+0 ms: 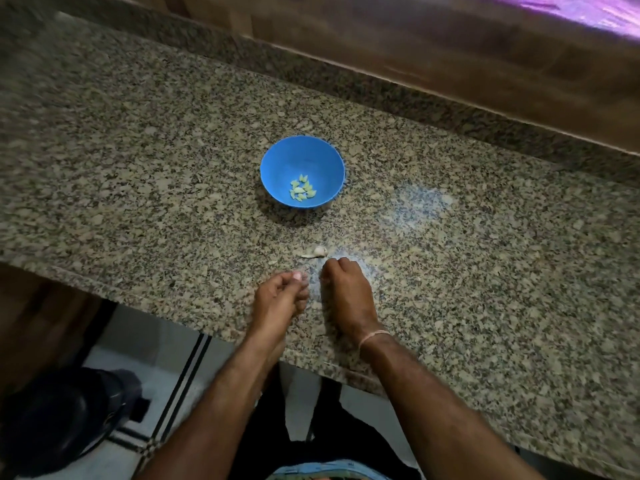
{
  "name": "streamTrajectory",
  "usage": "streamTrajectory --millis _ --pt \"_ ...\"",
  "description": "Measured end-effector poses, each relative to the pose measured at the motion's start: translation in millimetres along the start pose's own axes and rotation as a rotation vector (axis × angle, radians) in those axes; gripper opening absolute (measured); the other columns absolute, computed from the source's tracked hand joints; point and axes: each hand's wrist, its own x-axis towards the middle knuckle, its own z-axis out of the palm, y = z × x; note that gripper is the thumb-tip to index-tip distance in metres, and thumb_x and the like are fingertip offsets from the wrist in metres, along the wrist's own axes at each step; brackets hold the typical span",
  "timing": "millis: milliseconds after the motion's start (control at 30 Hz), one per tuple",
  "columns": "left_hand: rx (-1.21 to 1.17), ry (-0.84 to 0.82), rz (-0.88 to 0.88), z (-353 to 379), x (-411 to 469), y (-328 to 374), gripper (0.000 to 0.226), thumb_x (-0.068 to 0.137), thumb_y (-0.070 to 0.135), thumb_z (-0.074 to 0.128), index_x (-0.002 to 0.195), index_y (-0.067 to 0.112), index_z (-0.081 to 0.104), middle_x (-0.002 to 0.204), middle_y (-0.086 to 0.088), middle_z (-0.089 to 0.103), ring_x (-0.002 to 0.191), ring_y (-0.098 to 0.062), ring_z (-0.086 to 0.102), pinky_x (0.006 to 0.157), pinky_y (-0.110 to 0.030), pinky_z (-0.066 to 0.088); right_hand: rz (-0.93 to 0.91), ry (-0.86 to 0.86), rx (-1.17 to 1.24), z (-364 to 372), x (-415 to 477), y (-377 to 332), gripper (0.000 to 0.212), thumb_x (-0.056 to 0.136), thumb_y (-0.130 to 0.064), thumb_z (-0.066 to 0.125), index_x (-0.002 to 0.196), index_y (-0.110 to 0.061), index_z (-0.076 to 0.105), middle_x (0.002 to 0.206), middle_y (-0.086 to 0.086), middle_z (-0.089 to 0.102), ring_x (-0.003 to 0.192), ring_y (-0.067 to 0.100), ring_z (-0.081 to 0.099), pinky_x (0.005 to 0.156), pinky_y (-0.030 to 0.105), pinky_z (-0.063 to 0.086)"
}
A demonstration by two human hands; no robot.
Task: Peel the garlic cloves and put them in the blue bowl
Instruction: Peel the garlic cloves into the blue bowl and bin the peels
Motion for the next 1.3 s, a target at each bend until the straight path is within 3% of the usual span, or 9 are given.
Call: streamTrajectory --millis 100,167,300,467,667,733,767,867,1300 --pt "-0.266 -0.014 -0.104 17.0 1.7 -4.4 0.029 0.11 0.024 0.049 0.127 0.007 0.066 0.119 -0.008 0.072 0.11 -0.018 0.069 0.093 -0.03 0.056 0.177 -0.009 0.493 -23.2 0.8 -2.9 0.022 0.101 0.004 0.054 0.092 -0.012 0.064 0.088 -0.001 0.069 0.078 0.002 0.062 0.065 0.014 0.05" --pt "-0.52 -0.034 -0.189 29.4 0.2 -1.8 0.035 0.11 0.027 0.046 0.123 0.003 0.068 0.11 -0.011 0.073 0.097 -0.017 0.07 0.085 -0.03 0.057 0.154 -0.053 0.623 -36.8 -3.1 -12.2 0.021 0.099 0.005 0.062 0.093 -0.014 0.069 0.089 -0.009 0.072 0.081 -0.002 0.069 0.069 0.01 0.053" --pt "-0.882 -0.034 -0.345 50.3 -5.7 6.0 0.039 0.111 0.032 0.045 0.101 0.002 0.07 0.079 -0.011 0.073 0.063 -0.015 0.072 0.059 -0.027 0.06 0.014 0.023 0.588 -43.9 -9.2 -14.3 0.016 0.093 -0.004 0.076 0.095 -0.019 0.079 0.085 -0.015 0.076 0.08 -0.002 0.073 0.07 0.014 0.059" --pt "-0.926 0.012 -0.364 58.7 -3.6 0.2 0.04 0.109 0.037 0.051 0.103 0.003 0.071 0.091 -0.015 0.073 0.076 -0.022 0.074 0.066 -0.032 0.064 -0.264 0.06 0.515 -50.2 -11.4 0.6 0.017 0.093 0.0 0.075 0.106 -0.011 0.079 0.101 -0.009 0.073 0.087 -0.005 0.069 0.076 0.012 0.058" --pt "-0.854 0.112 -0.352 49.0 2.3 -8.0 0.039 0.11 0.045 0.041 0.086 0.018 0.055 0.063 0.004 0.048 0.047 -0.008 0.041 0.037 -0.019 0.038 -0.303 0.102 0.425 -49.3 -14.8 24.9 0.02 0.101 -0.025 0.069 0.116 -0.014 0.076 0.11 -0.001 0.077 0.097 0.008 0.072 0.084 0.027 0.062" --pt "-0.843 0.132 -0.321 36.1 1.3 -13.1 0.041 0.111 0.045 0.037 0.081 0.02 0.052 0.055 0.007 0.04 0.039 -0.006 0.032 0.032 -0.019 0.027 -0.193 0.017 0.256 -46.8 -17.3 54.3 0.046 0.108 -0.044 0.051 0.145 -0.018 0.059 0.148 0.007 0.06 0.134 0.015 0.056 0.113 0.037 0.049" --pt "-0.843 0.133 -0.303 28.6 -0.4 -13.9 0.043 0.112 0.044 0.037 0.079 0.02 0.051 0.052 0.008 0.038 0.037 -0.005 0.03 0.03 -0.019 0.024 -0.141 -0.056 0.097 -45.1 -19.9 70.9 0.061 0.109 -0.054 0.036 0.159 -0.02 0.04 0.167 0.008 0.036 0.154 0.019 0.033 0.126 0.043 0.031" --pt "-0.804 0.155 -0.273 7.3 -1.2 -20.2 0.045 0.112 0.044 0.039 0.074 0.022 0.051 0.05 0.009 0.035 0.035 -0.006 0.027 0.029 -0.02 0.022 -0.076 -0.221 -0.24 -34.7 -34.6 95.9 0.078 0.107 -0.063 0.009 0.165 -0.017 -0.015 0.171 0.004 -0.029 0.157 0.021 -0.028 0.129 0.051 -0.011" --pt "-0.818 0.198 -0.201 -16.2 -19.5 -33.0 0.048 0.111 0.044 0.04 0.069 0.023 0.047 0.047 0.009 0.031 0.033 -0.004 0.024 0.029 -0.019 0.018 -0.203 -0.297 -0.245 2.7 -39.9 32.7 0.078 0.11 -0.056 0.016 0.163 -0.012 -0.019 0.17 0.008 -0.031 0.157 0.026 -0.028 0.129 0.058 -0.006"
